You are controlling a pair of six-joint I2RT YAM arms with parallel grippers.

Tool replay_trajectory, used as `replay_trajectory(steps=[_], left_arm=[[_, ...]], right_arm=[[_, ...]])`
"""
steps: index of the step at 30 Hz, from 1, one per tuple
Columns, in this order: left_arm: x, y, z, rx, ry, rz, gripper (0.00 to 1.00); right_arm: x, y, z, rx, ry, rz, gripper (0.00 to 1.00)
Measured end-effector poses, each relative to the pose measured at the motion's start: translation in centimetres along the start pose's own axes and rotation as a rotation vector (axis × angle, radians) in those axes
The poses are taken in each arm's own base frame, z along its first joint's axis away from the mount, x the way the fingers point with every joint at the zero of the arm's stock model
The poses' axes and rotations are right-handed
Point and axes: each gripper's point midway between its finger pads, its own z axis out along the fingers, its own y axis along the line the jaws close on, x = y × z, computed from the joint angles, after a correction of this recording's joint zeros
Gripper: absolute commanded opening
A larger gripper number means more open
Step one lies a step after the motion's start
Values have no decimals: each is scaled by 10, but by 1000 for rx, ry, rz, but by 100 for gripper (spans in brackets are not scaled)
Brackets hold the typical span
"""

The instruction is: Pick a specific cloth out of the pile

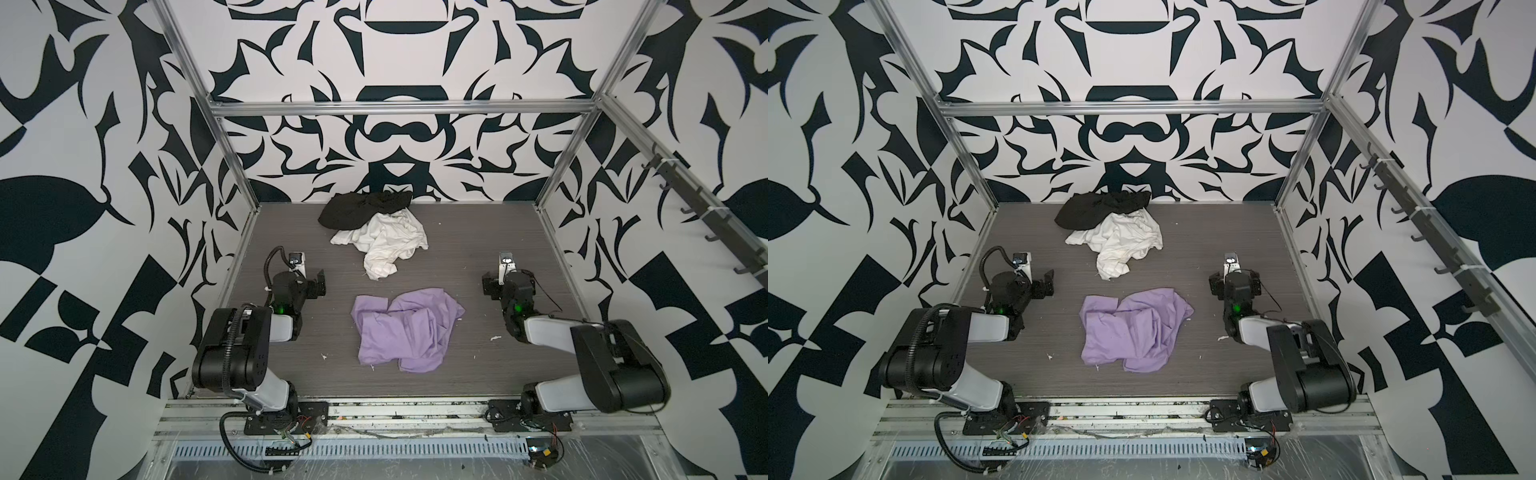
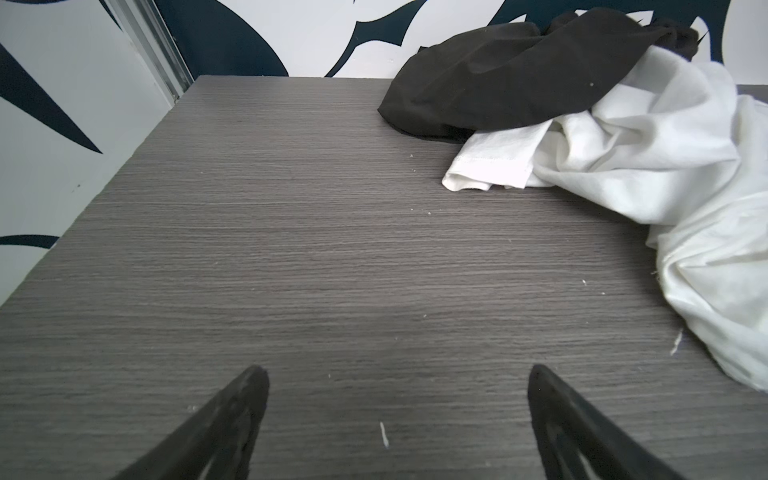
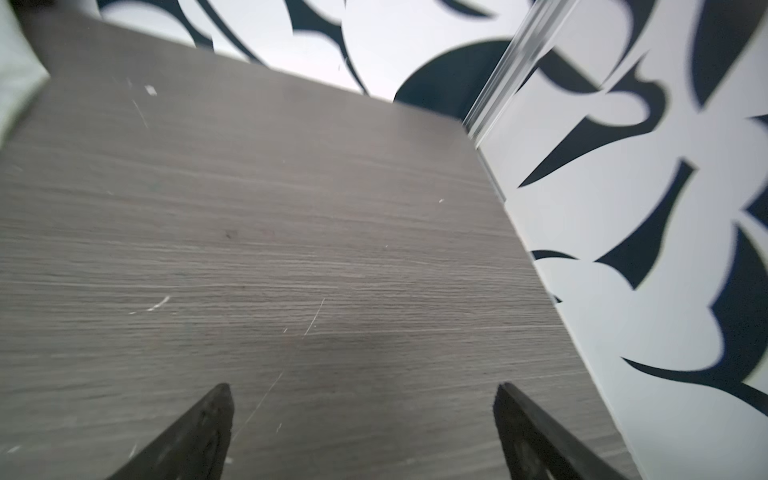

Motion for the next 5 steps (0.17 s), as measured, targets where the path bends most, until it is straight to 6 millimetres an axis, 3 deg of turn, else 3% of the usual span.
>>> replay_trajectory(steps=[5], left_arm=[[-1, 0, 0, 2, -3, 0, 100]], right_arm=[[1, 5, -2, -29, 3, 63, 100]])
